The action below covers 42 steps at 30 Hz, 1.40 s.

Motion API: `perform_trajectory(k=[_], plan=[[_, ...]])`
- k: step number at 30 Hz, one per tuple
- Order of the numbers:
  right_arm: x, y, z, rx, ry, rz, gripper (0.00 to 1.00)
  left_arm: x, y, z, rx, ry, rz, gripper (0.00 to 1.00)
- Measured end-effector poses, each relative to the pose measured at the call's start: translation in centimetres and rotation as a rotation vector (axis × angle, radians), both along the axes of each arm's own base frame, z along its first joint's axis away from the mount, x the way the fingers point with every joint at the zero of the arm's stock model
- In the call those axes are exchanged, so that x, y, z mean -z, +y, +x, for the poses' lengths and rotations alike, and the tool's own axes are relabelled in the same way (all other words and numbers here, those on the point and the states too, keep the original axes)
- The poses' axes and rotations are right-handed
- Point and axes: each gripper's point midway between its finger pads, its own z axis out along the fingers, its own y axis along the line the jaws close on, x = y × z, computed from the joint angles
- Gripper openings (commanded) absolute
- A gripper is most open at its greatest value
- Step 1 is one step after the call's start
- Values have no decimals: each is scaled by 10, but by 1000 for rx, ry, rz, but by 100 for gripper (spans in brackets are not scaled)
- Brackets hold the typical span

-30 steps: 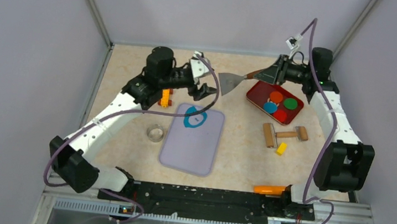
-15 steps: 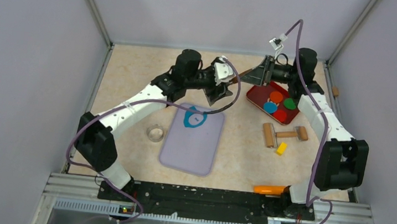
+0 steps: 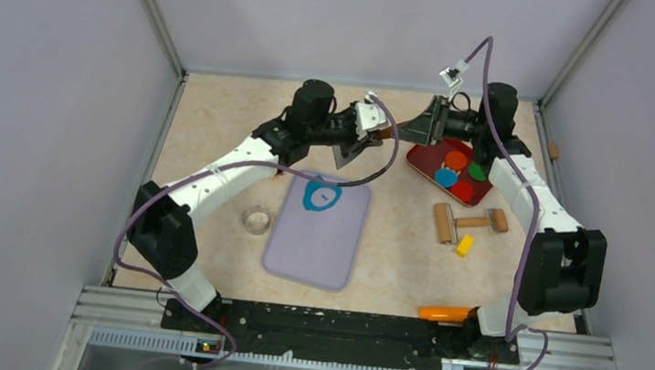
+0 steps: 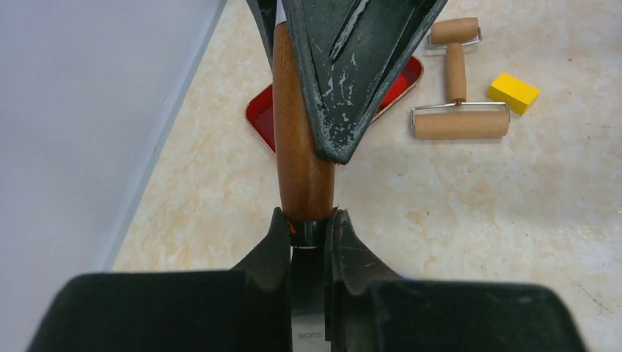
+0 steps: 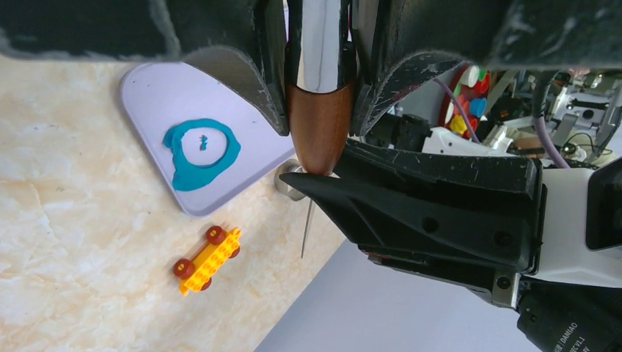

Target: Roll out the dumpling wrappers from the dough

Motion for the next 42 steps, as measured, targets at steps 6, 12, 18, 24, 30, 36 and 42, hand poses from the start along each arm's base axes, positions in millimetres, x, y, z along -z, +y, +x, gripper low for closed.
perform_trajectory(k=[6, 12, 18, 24, 30, 36, 42], plan=[[16, -11, 0, 30, 63, -40, 90, 21, 31, -11, -43, 73, 83, 0], [58, -86, 29, 267, 132, -178, 92, 50, 185, 10, -487, 267, 184, 0], [98, -143, 25, 437, 130, -412, 93, 100, 337, -4, -1013, 586, 213, 0], [111, -155, 15, 480, 131, -504, 93, 173, 382, -51, -1228, 952, 215, 4], [127, -181, 17, 572, 149, -648, 99, 218, 377, -72, -1238, 1125, 279, 42], [127, -212, 25, 688, 135, -786, 99, 224, 383, -71, -1265, 1165, 289, 51], [116, -225, 28, 758, 120, -826, 99, 202, 382, -57, -1249, 1150, 214, 56]])
